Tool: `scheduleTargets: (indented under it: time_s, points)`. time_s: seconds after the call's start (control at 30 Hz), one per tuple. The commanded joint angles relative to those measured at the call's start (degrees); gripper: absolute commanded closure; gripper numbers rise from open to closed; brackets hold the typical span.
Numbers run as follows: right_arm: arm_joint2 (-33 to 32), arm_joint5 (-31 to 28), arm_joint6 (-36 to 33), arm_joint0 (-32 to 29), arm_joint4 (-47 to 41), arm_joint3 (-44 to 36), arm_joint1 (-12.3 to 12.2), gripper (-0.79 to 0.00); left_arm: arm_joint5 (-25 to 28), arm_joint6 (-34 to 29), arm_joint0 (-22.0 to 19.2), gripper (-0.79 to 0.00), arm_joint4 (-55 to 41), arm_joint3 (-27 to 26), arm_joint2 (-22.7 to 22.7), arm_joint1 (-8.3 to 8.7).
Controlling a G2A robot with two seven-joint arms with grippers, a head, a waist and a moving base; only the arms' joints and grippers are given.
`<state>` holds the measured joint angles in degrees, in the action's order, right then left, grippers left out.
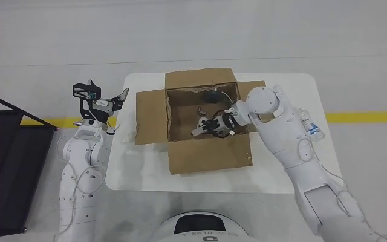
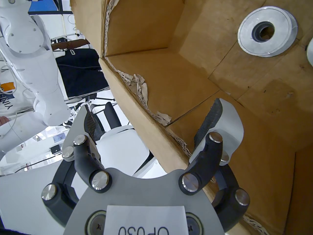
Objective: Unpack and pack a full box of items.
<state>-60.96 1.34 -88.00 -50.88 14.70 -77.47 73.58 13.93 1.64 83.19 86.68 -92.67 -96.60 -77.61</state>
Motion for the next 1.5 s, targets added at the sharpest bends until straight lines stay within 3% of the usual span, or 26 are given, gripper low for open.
scheduleTargets:
  time_s: [0.0, 0.13, 0.33, 0.5, 0.9, 0.97, 1.13, 1.27, 1.37, 1.47]
  points:
    - [-1.42, -0.86, 0.0, -0.69, 0.15, -2.64, -1.11, -0.785, 0.02, 0.0, 0.0, -0.785, 0.0, 0.0, 0.0, 0.0]
    - [-9.25, -4.22, 4.33, -6.98, 1.6, -13.04, -3.31, -0.785, 0.02, 0.0, 0.0, -0.785, 0.0, 0.0, 0.0, 0.0]
    - [-25.25, -11.28, 12.86, -23.66, 0.67, -30.86, -6.01, -0.785, 0.02, 0.0, 0.0, -0.785, 0.0, 0.0, 0.0, 0.0]
    - [-36.17, -15.98, 21.05, -34.98, -4.84, -36.69, -6.81, -0.785, 0.02, 0.0, 0.0, -0.785, 0.0, 0.0, 0.0, 0.0]
    - [-36.67, -15.17, 20.75, -36.28, -6.25, -36.97, -6.96, -0.785, 0.02, 0.0, 0.0, -0.785, 0.0, 0.0, 0.0, 0.0]
    - [-36.07, -15.88, 17.69, -36.69, -9.53, -35.71, -7.12, -0.785, 0.02, 0.0, 0.0, -0.785, 0.0, 0.0, 0.0, 0.0]
    - [-46.16, -21.27, 12.2, -39.38, -16.1, -29.41, -8.48, -0.785, 0.02, 0.0, 0.0, -0.785, 0.0, 0.0, 0.0, 0.0]
    - [-53.11, -23.34, 9.54, -41.59, -16.48, -24.3, -9.56, -0.785, 0.02, 0.0, 0.0, -0.785, 0.0, 0.0, 0.0, 0.0]
    - [-56.37, -23.42, 9.81, -42.36, -12.81, -21.47, -10.27, -0.785, 0.02, 0.0, 0.0, -0.785, 0.0, 0.0, 0.0, 0.0]
    - [-57.44, -21.46, 12.59, -42.68, -3.45, -19.75, -10.88, -0.782, 0.02, 0.0, 0.0, -0.785, 0.0, 0.0, 0.0, 0.0]
